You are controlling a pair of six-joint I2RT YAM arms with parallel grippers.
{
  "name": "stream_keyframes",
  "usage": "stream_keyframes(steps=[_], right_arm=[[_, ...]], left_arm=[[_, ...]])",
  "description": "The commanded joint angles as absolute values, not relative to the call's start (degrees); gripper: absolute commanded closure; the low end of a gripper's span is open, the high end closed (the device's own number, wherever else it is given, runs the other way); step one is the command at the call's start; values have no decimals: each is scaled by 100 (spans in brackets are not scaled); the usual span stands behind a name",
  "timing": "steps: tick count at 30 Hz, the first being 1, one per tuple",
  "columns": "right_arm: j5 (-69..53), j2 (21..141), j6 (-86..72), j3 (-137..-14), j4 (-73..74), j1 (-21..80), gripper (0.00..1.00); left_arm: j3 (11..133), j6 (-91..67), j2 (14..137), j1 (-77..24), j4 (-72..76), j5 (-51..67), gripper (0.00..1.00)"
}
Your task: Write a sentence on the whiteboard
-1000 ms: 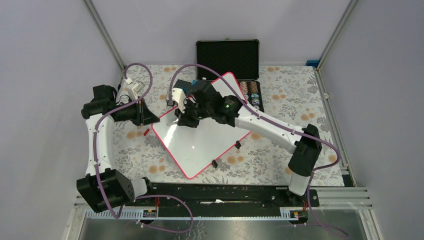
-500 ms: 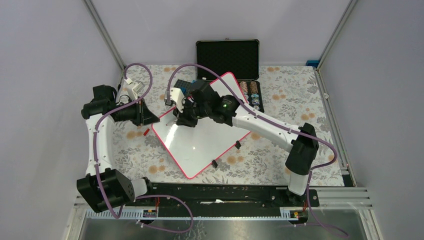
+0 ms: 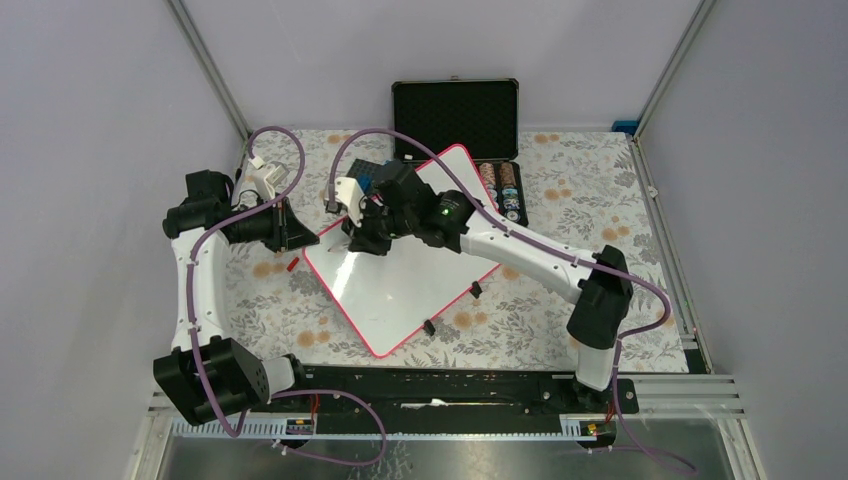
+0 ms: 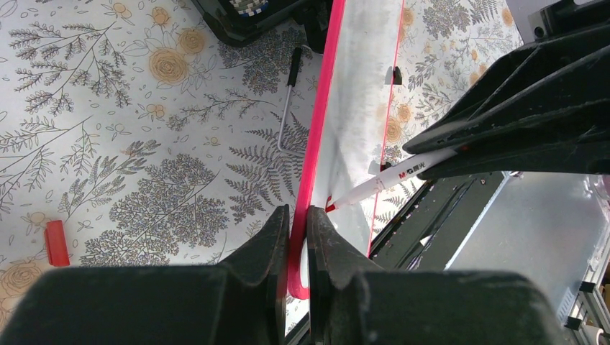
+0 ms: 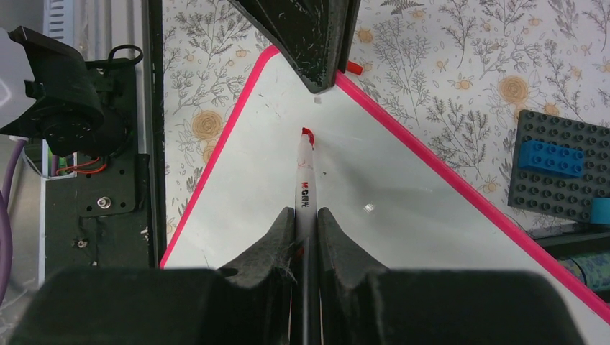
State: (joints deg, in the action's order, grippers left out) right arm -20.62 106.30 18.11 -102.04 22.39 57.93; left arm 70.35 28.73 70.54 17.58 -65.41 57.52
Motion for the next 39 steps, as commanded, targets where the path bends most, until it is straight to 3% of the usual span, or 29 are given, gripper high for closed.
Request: stream_keyframes(steps=[1,25,39], right_arm=[[-2100,10740,1926,-10359,2235,5937,100],[-1930,10192,2306,-9377,2292,6042,100],[-1812,10082,2420,-9544,2450,5726,100]], left_arm=[[6968,2994,6934,1758,-6497,5796,100],[6941,3020,6913,1758,-6497,5792,100],[6938,3018,6926,1757,-6504,5805,100]])
